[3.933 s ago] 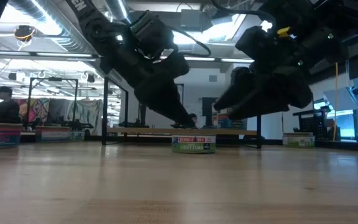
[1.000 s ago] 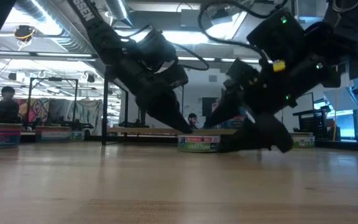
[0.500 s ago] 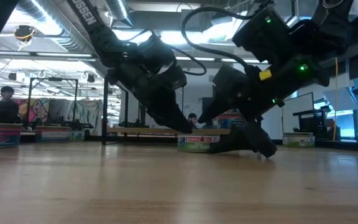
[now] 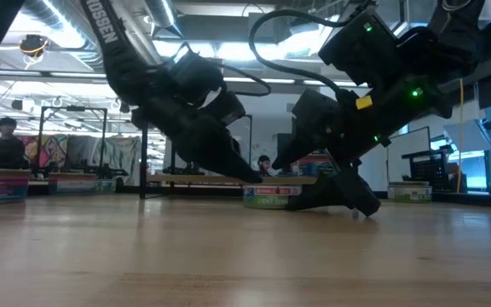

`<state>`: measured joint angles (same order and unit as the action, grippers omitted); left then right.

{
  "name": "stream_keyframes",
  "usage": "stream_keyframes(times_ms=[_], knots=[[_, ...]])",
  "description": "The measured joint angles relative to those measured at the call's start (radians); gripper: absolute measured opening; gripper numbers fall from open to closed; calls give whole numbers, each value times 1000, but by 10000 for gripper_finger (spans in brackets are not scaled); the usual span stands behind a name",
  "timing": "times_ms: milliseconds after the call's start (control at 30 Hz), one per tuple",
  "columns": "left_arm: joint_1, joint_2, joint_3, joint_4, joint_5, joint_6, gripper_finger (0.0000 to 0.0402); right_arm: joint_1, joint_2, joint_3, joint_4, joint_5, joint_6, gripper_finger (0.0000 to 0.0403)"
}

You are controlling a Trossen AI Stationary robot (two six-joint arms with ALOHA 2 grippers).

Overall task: Stack canned seafood by type on shelf
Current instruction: Put the green tuna can on the shelf

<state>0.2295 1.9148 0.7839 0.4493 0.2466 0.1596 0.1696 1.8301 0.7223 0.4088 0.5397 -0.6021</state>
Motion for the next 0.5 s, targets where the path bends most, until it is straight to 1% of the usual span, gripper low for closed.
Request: stream_keyframes(times_ms=[300,400,500], knots=[[0,0,-83,157,-2,-43,249,0,0,-2,14,0,-15,374],[0,1,-110,208,-3,-60,249,0,0,-1,17,-1,-52,374],[0,1,-121,225,-2,-70,249,0,0,-1,19,1,-95,374]])
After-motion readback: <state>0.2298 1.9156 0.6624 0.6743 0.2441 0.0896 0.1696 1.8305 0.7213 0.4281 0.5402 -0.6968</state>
